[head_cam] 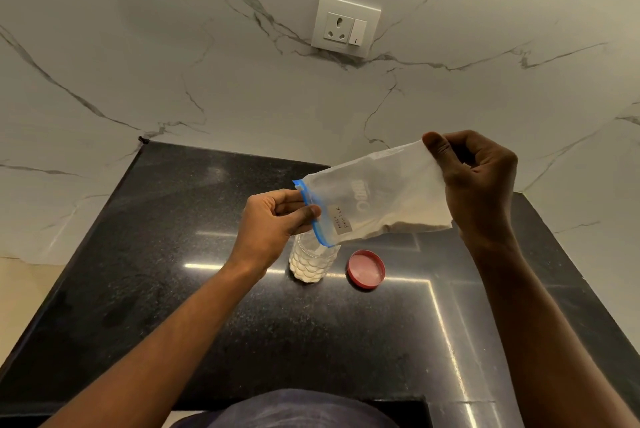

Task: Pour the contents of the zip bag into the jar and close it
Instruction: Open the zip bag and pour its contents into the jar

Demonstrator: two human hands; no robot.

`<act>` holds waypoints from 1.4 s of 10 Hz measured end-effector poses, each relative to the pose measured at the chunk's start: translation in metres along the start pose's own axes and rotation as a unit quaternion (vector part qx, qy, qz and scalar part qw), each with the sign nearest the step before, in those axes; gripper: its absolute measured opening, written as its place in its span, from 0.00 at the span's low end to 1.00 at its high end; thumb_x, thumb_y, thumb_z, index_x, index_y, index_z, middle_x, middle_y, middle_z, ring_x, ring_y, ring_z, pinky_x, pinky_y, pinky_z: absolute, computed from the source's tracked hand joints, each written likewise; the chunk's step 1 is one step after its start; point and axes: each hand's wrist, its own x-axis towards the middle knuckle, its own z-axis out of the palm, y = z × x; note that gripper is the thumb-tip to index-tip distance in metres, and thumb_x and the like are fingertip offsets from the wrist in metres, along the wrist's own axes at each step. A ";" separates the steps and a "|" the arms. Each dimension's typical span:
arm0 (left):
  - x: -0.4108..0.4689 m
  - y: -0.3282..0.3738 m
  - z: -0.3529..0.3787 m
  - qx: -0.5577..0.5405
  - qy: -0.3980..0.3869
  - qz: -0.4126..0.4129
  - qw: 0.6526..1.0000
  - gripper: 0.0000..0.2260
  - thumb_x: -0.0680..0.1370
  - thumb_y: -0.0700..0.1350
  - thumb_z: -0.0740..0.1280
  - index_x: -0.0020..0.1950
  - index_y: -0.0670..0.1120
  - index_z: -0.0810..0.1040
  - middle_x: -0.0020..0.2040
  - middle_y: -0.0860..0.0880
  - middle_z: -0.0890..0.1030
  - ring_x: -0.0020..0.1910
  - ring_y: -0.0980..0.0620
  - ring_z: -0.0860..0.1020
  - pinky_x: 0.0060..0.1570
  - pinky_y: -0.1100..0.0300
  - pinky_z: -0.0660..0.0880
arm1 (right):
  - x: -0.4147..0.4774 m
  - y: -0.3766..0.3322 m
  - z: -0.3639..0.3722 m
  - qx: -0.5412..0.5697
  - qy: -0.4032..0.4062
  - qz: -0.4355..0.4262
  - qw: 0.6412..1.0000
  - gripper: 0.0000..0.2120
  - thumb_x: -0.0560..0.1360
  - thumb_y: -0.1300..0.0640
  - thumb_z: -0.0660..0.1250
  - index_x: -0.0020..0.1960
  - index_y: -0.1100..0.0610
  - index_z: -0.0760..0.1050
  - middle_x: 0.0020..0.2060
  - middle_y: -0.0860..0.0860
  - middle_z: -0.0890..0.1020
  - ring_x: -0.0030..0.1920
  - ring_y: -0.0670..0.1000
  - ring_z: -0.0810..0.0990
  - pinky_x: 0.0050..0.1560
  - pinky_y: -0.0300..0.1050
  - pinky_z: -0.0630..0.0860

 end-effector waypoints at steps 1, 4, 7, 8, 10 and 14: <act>0.000 0.000 0.000 -0.002 0.001 0.000 1.000 0.14 0.77 0.38 0.75 0.62 0.42 0.84 0.54 0.45 0.89 0.53 0.49 0.89 0.51 0.53 0.86 | 0.001 0.000 0.000 -0.003 -0.003 -0.004 1.000 0.10 0.78 0.48 0.73 0.46 0.55 0.83 0.36 0.43 0.83 0.35 0.41 0.80 0.39 0.39 0.78; -0.002 0.006 -0.005 0.043 -0.016 -0.045 0.998 0.18 0.75 0.40 0.77 0.63 0.43 0.80 0.47 0.45 0.90 0.47 0.48 0.89 0.44 0.56 0.87 | -0.004 0.004 0.001 -0.045 -0.019 -0.035 0.998 0.07 0.78 0.49 0.73 0.46 0.51 0.81 0.37 0.44 0.82 0.34 0.46 0.80 0.36 0.38 0.76; 0.006 0.061 0.006 0.441 -0.032 0.110 0.890 0.50 0.65 0.73 0.73 0.82 0.55 0.62 0.78 0.50 0.69 0.76 0.48 0.69 0.73 0.37 0.68 | -0.008 0.011 -0.003 -0.068 -0.037 -0.056 0.995 0.06 0.78 0.50 0.73 0.48 0.52 0.81 0.38 0.51 0.84 0.38 0.54 0.83 0.38 0.49 0.82; 0.026 0.083 0.037 0.396 -0.133 0.178 0.891 0.43 0.71 0.70 0.73 0.81 0.53 0.66 0.76 0.49 0.76 0.73 0.48 0.74 0.72 0.34 0.70 | -0.009 0.013 -0.003 -0.073 -0.048 -0.056 0.995 0.07 0.79 0.50 0.73 0.48 0.54 0.82 0.39 0.53 0.85 0.38 0.55 0.84 0.38 0.54 0.82; 0.053 0.092 0.091 0.347 -0.226 0.184 0.891 0.15 0.82 0.49 0.71 0.64 0.41 0.82 0.58 0.41 0.85 0.57 0.45 0.83 0.59 0.50 0.81 | -0.012 0.015 -0.003 -0.076 -0.059 -0.052 0.994 0.08 0.79 0.53 0.73 0.48 0.59 0.83 0.39 0.54 0.85 0.38 0.54 0.84 0.37 0.54 0.82; 0.051 0.079 0.098 0.273 -0.213 0.206 0.915 0.07 0.82 0.42 0.72 0.56 0.40 0.84 0.54 0.41 0.84 0.53 0.47 0.82 0.48 0.66 0.78 | -0.062 0.075 -0.015 0.136 -0.253 0.215 0.933 0.35 0.59 0.34 0.81 0.61 0.48 0.78 0.54 0.50 0.85 0.56 0.55 0.86 0.52 0.47 0.85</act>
